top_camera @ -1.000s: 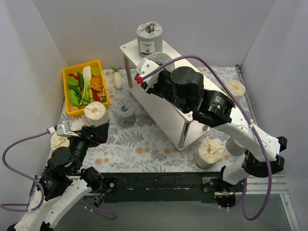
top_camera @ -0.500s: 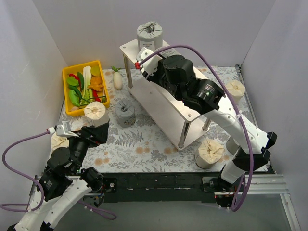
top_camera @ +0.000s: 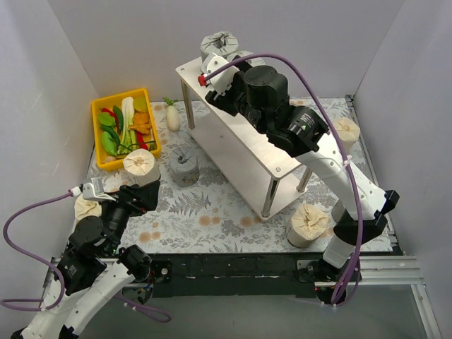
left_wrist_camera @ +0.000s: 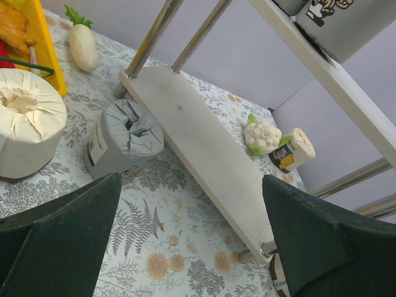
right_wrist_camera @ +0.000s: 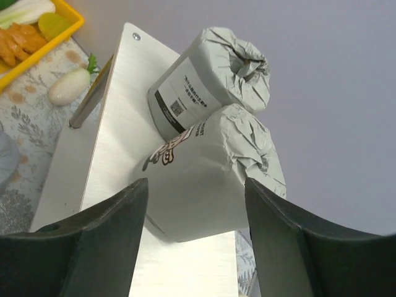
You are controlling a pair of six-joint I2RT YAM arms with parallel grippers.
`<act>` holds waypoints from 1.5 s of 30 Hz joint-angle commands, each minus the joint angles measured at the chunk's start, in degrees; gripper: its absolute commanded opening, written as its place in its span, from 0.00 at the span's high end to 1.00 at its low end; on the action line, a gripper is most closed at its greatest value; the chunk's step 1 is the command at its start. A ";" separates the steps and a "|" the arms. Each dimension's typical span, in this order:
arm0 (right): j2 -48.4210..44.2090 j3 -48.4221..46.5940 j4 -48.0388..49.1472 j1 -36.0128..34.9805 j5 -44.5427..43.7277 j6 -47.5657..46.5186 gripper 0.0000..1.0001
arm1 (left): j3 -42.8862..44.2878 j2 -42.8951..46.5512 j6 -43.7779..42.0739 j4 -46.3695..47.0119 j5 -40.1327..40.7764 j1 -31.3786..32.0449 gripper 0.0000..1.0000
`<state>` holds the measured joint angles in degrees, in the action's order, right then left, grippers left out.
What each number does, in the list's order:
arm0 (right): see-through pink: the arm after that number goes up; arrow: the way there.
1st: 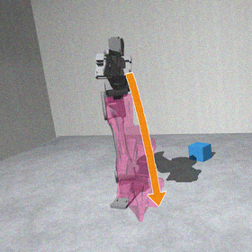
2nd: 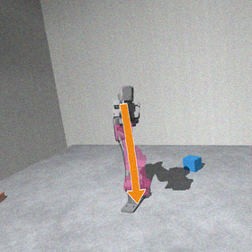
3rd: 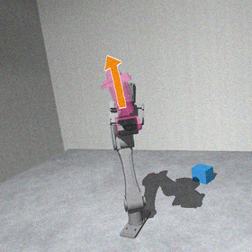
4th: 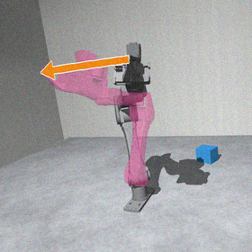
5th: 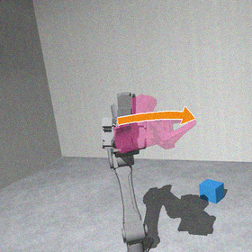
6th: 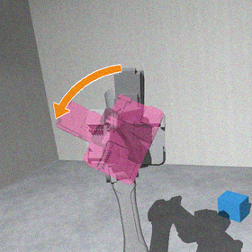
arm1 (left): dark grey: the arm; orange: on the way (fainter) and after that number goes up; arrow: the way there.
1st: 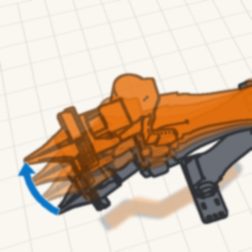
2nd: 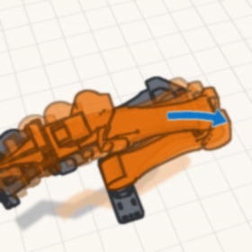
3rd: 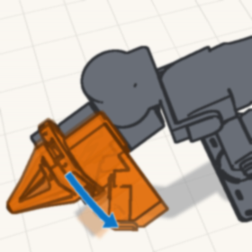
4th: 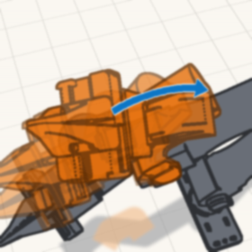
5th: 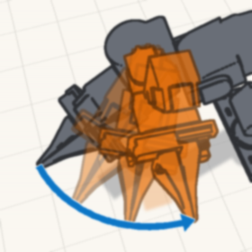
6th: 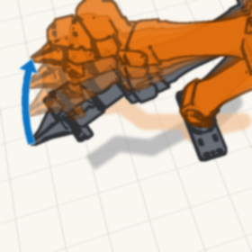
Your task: Place and organize the paper towels onto the shelf
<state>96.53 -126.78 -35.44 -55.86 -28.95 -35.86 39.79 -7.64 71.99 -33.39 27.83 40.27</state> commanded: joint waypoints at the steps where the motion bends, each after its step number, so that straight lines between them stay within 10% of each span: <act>1: -0.64 -3.21 4.94 0.31 1.62 -0.45 0.27 | -0.15 -0.45 -0.53 -0.01 0.20 0.16 0.02; 13: -13.29 14.96 7.05 9.88 11.19 13.97 0.11 | -0.15 0.43 -0.53 0.08 0.12 0.16 0.02; 45: -1.61 10.24 8.90 19.03 19.90 18.28 0.32 | -0.33 -0.27 -0.88 0.34 0.03 0.16 0.02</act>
<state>93.71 -112.68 -29.41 -37.47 -8.21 -16.88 39.79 -7.14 71.81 -33.36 27.83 40.27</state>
